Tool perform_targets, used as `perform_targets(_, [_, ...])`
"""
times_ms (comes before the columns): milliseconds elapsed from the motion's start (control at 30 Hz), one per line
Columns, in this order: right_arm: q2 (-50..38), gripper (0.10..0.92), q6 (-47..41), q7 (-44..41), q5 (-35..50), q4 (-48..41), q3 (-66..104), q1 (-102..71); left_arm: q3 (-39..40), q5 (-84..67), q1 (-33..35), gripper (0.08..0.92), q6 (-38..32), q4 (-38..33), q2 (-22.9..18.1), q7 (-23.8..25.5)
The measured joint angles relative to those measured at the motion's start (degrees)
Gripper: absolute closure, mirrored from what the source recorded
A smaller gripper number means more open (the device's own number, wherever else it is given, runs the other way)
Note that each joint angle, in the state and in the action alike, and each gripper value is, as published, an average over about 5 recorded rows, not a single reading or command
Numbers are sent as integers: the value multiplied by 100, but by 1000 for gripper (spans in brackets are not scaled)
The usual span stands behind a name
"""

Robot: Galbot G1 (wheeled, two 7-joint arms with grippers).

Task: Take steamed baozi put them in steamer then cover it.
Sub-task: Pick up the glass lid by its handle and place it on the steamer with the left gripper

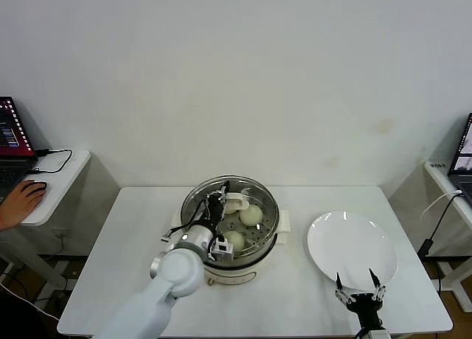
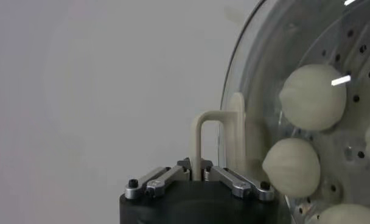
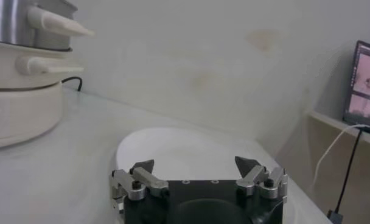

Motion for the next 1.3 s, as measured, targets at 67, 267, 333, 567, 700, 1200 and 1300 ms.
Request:
perform_targets(67, [0,203,-1,-3,1,-8,-11,8,11,53,3,849,-9,29,-36,2])
perform_targets(267, [1,203,6,-6,-8,-41,-22,7,9,149,-10,849,-44,120,-82,2])
perform_targets(333, [0,203,10,-8,-10,-48,-22,8,9,177,-5,849,-57,145,-102,-1])
perform_targets(567, [-1,203,21,-15,-10,-86,-23,26,16,220,32,849,-77,197,-141,-8])
perform_targets(700, [-2,203,35,-20,-14,-114,-27,34,21,259,61,849,-93,225,-182,-32])
perform_targets(1200, [-5,203,41,-36,-26,-146,-58,42,-132,238,263,568,-131,56,-103,-104])
perform_targets(1300, [-7,203,40,-40,-32,-147,-66,38,-199,197,380,481,-138,-78,-50,-146])
